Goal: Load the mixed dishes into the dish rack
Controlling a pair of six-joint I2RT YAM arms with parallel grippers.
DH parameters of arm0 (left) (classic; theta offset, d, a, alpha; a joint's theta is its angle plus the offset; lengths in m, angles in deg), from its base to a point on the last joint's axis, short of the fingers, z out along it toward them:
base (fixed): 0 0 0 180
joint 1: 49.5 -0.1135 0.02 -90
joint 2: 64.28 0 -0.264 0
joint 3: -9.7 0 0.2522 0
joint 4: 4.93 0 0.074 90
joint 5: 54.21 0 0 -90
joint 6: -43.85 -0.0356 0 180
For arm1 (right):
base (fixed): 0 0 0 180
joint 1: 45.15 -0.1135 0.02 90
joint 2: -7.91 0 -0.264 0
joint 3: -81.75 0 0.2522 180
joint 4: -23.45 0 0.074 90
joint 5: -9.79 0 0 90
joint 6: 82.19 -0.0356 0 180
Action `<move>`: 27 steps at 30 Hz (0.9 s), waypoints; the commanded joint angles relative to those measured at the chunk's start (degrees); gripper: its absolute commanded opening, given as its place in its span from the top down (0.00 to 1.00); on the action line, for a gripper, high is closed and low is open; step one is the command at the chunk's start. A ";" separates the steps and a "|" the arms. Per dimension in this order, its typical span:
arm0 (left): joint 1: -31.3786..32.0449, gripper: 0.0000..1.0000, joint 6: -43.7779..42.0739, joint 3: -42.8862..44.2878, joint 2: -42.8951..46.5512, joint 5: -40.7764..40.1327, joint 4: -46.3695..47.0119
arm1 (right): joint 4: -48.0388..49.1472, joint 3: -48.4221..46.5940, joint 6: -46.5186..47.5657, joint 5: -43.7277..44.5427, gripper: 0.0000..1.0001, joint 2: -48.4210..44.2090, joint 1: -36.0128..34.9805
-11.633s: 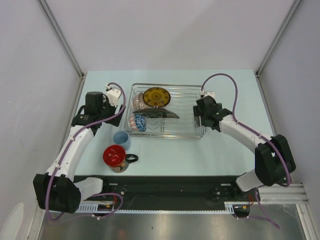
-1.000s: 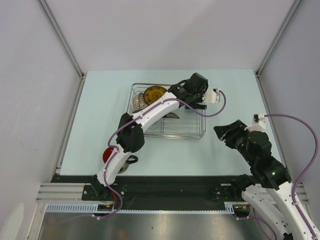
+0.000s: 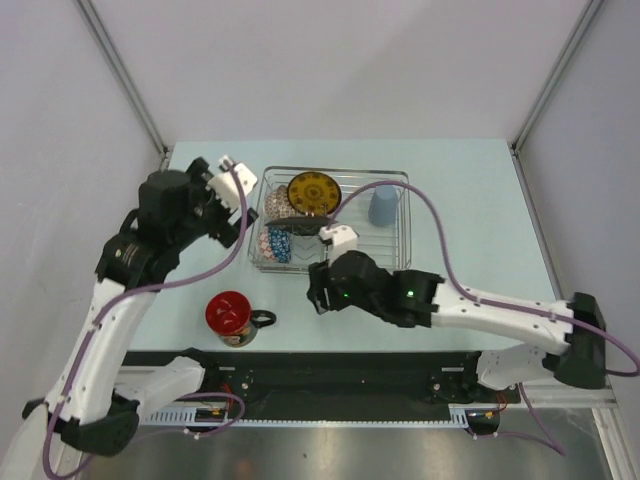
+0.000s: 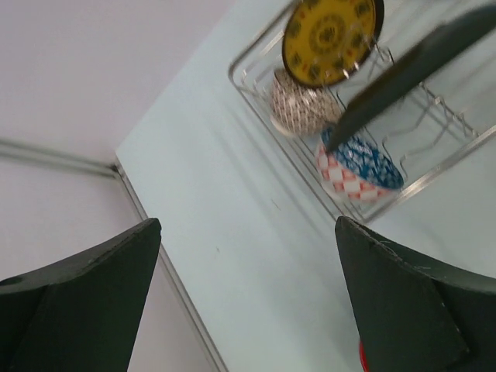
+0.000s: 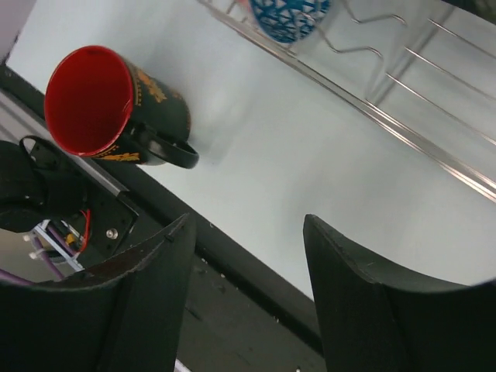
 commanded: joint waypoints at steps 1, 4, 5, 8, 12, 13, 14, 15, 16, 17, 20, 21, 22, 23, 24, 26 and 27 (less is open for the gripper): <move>-4.30 0.00 3.94 -10.07 8.12 6.22 -4.14 | 6.68 -10.04 7.17 -1.72 0.38 8.20 -1.26; -6.58 0.00 5.00 -13.52 13.57 6.84 -5.38 | 5.80 -18.56 12.18 -2.17 0.38 16.72 -2.93; -8.24 0.00 5.26 -14.14 15.93 8.06 -5.38 | 4.93 -20.52 13.23 -2.25 0.38 20.48 -3.37; -12.36 0.00 5.70 -14.67 18.67 10.52 -5.38 | 0.46 -29.92 17.63 -1.64 0.37 29.53 -4.69; -18.26 0.00 6.32 -15.63 19.99 12.46 -4.16 | -3.25 -40.30 23.34 -1.99 0.36 38.42 -6.18; -19.49 0.00 6.84 -16.07 20.52 12.55 -3.54 | -3.68 -41.53 24.83 -2.43 0.36 39.84 -6.27; -21.85 0.00 6.93 -16.42 20.96 12.81 -2.93 | -3.86 -43.72 25.45 -3.30 0.36 40.99 -6.27; -23.01 0.00 7.20 -16.86 21.32 13.43 -1.97 | -3.95 -44.61 26.07 -3.92 0.36 43.00 -6.27; -23.98 0.00 7.63 -17.04 21.49 13.95 -1.78 | -4.13 -45.66 27.38 -4.45 0.36 43.89 -6.36; -26.77 0.00 7.81 -17.22 21.49 14.22 -1.43 | -4.13 -46.37 28.00 -5.24 0.35 44.60 -6.27; -31.78 0.00 8.43 -18.18 20.97 16.68 0.41 | -4.39 -49.27 31.24 -5.33 0.34 47.67 -6.27; -33.11 0.00 8.52 -18.45 20.71 17.38 0.94 | -4.39 -50.50 32.04 -5.33 0.33 48.29 -6.27; -34.61 0.00 8.95 -18.45 20.09 19.13 1.29 | -4.57 -50.86 32.23 -5.16 0.32 49.34 -6.27; -38.10 0.00 9.04 -18.45 19.74 20.19 1.73 | -4.48 -50.95 32.23 -5.16 0.32 49.52 -5.92; -40.05 0.00 9.39 -18.19 19.30 21.68 2.52 | -4.48 -50.86 32.23 -5.42 0.31 49.70 -5.66; -46.18 0.00 10.10 -17.49 17.64 26.34 2.96 | -3.95 -49.64 32.23 -6.82 0.31 49.70 -4.78; -48.05 0.00 10.45 -16.61 16.58 27.48 3.23 | -3.60 -48.93 31.71 -7.26 0.31 49.62 -4.60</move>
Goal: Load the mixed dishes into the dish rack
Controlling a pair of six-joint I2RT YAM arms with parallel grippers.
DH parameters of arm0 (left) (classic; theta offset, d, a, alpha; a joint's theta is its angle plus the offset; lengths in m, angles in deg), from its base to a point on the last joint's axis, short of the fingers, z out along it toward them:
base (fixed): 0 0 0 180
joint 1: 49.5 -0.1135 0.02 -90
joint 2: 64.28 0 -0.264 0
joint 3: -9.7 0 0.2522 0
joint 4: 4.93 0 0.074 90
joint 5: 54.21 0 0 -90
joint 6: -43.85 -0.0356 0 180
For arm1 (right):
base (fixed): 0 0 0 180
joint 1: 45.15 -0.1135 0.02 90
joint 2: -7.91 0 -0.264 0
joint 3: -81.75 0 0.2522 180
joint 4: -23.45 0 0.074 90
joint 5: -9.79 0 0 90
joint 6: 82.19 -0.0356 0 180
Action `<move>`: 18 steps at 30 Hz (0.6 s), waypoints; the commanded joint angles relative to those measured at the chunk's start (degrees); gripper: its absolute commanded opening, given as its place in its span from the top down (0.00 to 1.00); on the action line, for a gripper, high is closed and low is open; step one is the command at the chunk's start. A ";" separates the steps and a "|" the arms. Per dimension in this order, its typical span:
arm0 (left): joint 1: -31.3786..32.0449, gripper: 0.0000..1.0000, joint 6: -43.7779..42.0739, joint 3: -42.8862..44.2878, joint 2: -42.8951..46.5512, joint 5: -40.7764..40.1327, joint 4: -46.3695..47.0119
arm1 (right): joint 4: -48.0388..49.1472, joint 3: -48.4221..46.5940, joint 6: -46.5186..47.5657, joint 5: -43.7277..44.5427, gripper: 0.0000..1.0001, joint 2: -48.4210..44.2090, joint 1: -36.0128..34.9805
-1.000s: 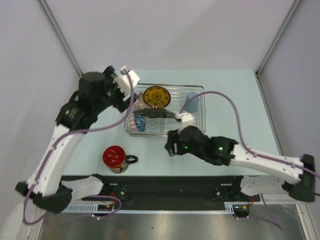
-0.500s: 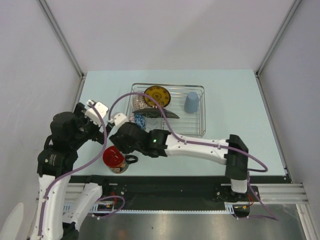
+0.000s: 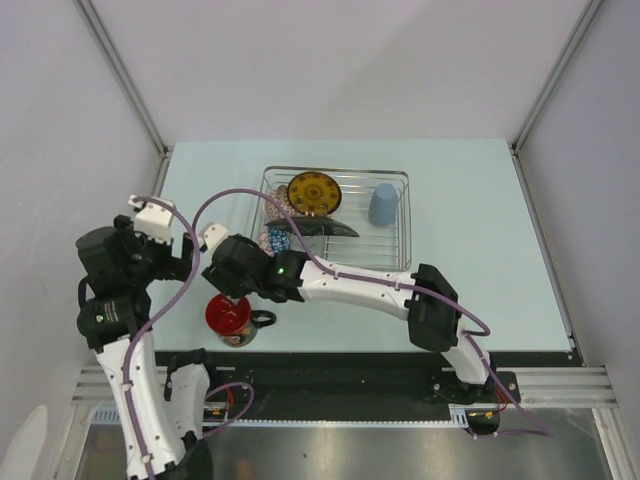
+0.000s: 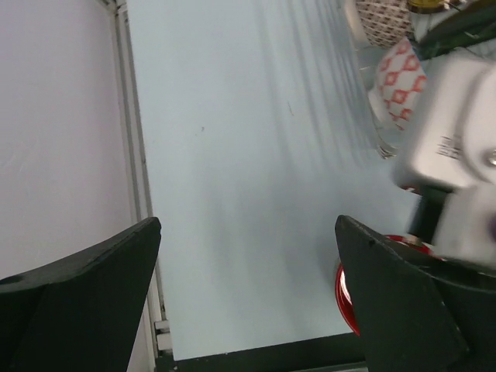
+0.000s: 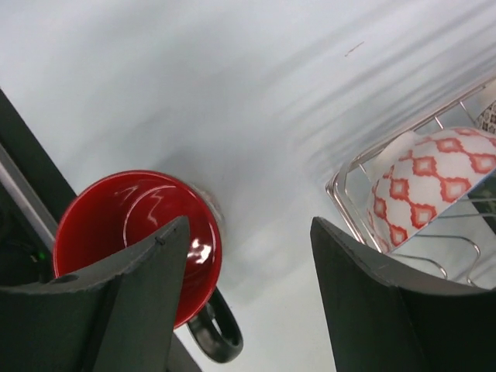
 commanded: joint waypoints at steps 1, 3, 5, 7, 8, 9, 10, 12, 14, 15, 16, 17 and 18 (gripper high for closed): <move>-9.77 0.00 4.63 2.56 -4.60 9.15 9.44 | -1.18 1.90 4.38 -4.68 0.31 0.87 -0.76; -16.09 0.00 5.25 2.92 -8.12 14.42 9.61 | -0.38 3.76 3.59 -5.04 0.31 0.17 -0.67; -21.27 0.00 5.34 2.92 -11.71 19.86 9.87 | 0.58 6.57 3.06 -5.30 0.31 -0.79 -0.58; -22.44 0.00 4.30 3.27 -13.40 21.03 9.35 | 2.07 8.33 2.36 -5.65 0.31 -1.76 -0.58; -22.53 0.00 3.94 3.27 -13.66 20.85 9.35 | 2.69 10.08 2.01 -5.74 0.31 -2.20 -0.58; -22.53 0.00 3.94 2.83 -13.40 20.68 10.22 | 3.04 10.62 1.83 -6.00 0.31 -2.73 -0.58; -22.62 0.00 4.02 2.66 -13.05 20.59 10.75 | 3.57 11.06 1.65 -6.01 0.31 -2.73 -0.58; -22.53 0.00 3.76 2.91 -12.96 20.76 10.23 | 3.66 10.89 1.39 -6.01 0.31 -1.95 -0.32; -22.53 0.00 3.24 3.01 -12.96 21.29 8.83 | 4.27 10.54 1.21 -6.71 0.31 -1.33 -0.05; -22.53 0.00 2.54 2.74 -12.44 21.29 8.47 | 4.71 10.27 1.30 -6.88 0.31 -0.54 -0.05; -22.53 0.00 2.18 2.39 -12.17 21.29 8.30 | 4.72 9.84 1.48 -7.15 0.31 0.07 0.21; -22.53 0.00 1.83 1.61 -11.82 21.21 8.21 | 4.63 9.14 1.65 -7.15 0.32 0.52 0.39; -22.53 0.00 1.13 1.16 -11.47 21.03 8.21 | 4.54 8.17 1.83 -7.41 0.32 0.96 0.56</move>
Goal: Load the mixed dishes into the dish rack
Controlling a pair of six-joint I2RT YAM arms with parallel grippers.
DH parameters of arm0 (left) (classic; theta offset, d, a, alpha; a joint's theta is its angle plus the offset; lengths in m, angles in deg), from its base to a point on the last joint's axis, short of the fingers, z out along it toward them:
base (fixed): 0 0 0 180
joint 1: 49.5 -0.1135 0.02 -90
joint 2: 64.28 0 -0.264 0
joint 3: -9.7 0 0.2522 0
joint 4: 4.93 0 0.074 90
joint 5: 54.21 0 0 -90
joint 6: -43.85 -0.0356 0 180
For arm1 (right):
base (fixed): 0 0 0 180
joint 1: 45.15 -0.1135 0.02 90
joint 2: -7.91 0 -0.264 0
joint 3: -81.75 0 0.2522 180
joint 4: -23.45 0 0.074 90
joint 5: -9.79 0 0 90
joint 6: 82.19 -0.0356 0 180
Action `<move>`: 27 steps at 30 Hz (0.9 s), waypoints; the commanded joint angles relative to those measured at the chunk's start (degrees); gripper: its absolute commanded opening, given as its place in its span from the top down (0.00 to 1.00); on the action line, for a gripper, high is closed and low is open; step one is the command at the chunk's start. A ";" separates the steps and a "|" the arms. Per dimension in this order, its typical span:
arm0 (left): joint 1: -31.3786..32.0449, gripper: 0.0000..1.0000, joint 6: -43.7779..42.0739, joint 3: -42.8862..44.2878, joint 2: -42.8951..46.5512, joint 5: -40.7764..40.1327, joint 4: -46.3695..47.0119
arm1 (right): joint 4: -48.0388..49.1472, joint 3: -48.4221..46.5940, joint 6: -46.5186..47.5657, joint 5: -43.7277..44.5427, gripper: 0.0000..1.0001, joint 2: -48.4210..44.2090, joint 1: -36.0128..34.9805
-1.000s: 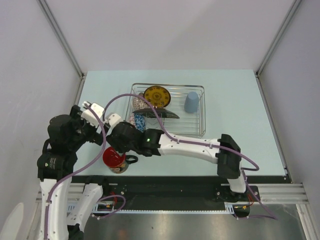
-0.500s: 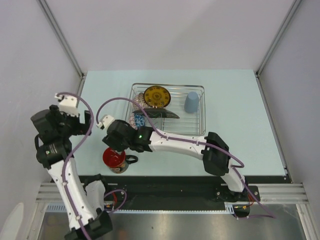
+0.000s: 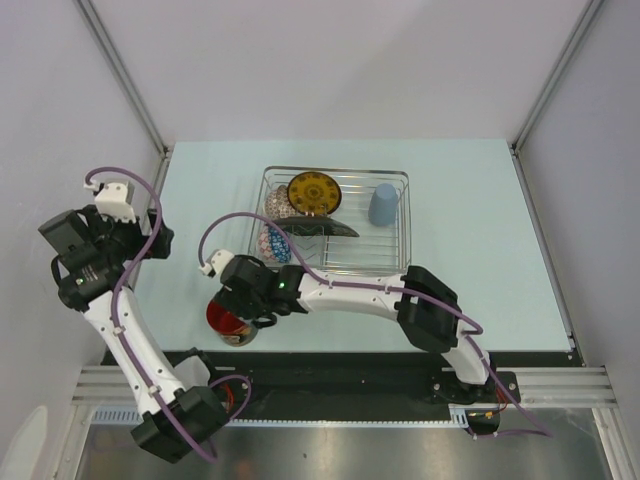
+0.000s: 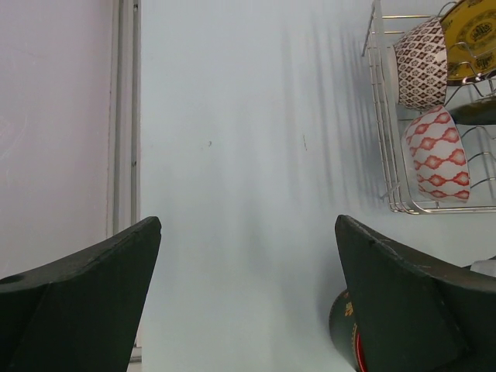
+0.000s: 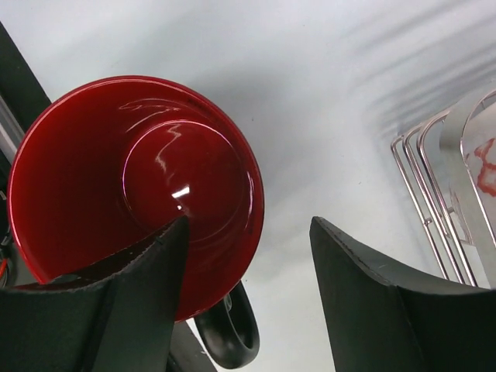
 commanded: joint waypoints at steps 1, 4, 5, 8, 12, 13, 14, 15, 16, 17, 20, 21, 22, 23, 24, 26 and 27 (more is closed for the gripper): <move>-0.39 0.00 -2.42 -0.54 2.21 2.84 -0.03 | 1.44 -2.90 0.78 -1.51 0.32 1.79 1.09; -0.39 0.00 -2.68 -1.07 2.39 3.02 -0.30 | 1.00 -5.70 1.74 -2.39 0.32 4.16 1.70; -0.39 0.00 -2.59 -0.99 2.22 3.19 -0.39 | 0.65 -6.67 1.83 -2.74 0.33 4.95 2.32; -0.39 0.00 -2.24 -0.64 1.60 4.07 -0.91 | -0.58 -10.54 1.40 -5.02 0.37 7.59 3.02; -0.39 0.00 -2.94 -0.46 1.43 4.16 -1.53 | -1.20 -12.22 0.17 -7.13 0.46 9.62 2.67; -0.39 0.00 -3.29 -0.46 1.43 4.07 -1.79 | -1.11 -12.04 0.08 -7.31 0.49 9.71 2.50; -0.39 0.00 -3.38 -0.46 1.60 4.16 -1.88 | -1.20 -11.87 -0.01 -7.31 0.54 9.88 2.32; -0.39 0.00 -3.73 -0.20 1.69 4.34 -2.06 | -1.37 -11.69 -0.45 -7.58 0.70 9.88 2.15; -0.39 0.00 -3.91 -0.02 1.69 4.42 -2.14 | -1.46 -11.60 -0.54 -7.67 0.80 9.79 2.23; -0.39 0.00 -4.00 0.76 1.52 5.30 -2.75 | -1.90 -11.43 -0.71 -7.67 0.88 9.36 2.23; -0.39 0.00 -3.21 4.44 0.38 8.71 -4.42 | -2.77 -11.34 -1.07 -7.23 1.00 7.52 2.15; -0.30 0.00 -2.95 5.77 -0.50 10.04 -5.13 | -3.04 -11.34 -0.98 -6.88 1.00 6.81 2.15; -0.30 0.00 -2.68 8.31 -0.94 11.53 -6.26 | -3.30 -11.43 -1.33 -6.70 1.00 6.02 2.32; -0.30 0.00 -1.46 9.55 -1.47 14.50 -6.62 | -4.00 -11.43 -1.59 -6.26 1.00 5.14 2.32; -0.21 0.00 -0.84 10.78 -2.08 16.01 -6.80 | -4.45 -11.34 -1.94 -6.09 1.00 2.96 2.50; 0.31 0.00 0.83 14.73 -2.88 19.87 -7.68 | -5.59 -10.21 -3.26 -5.73 1.00 0.14 2.85; 1.27 0.00 1.36 16.05 -3.58 21.03 -7.94 | -5.59 -9.50 -3.79 -5.65 1.00 -3.01 3.28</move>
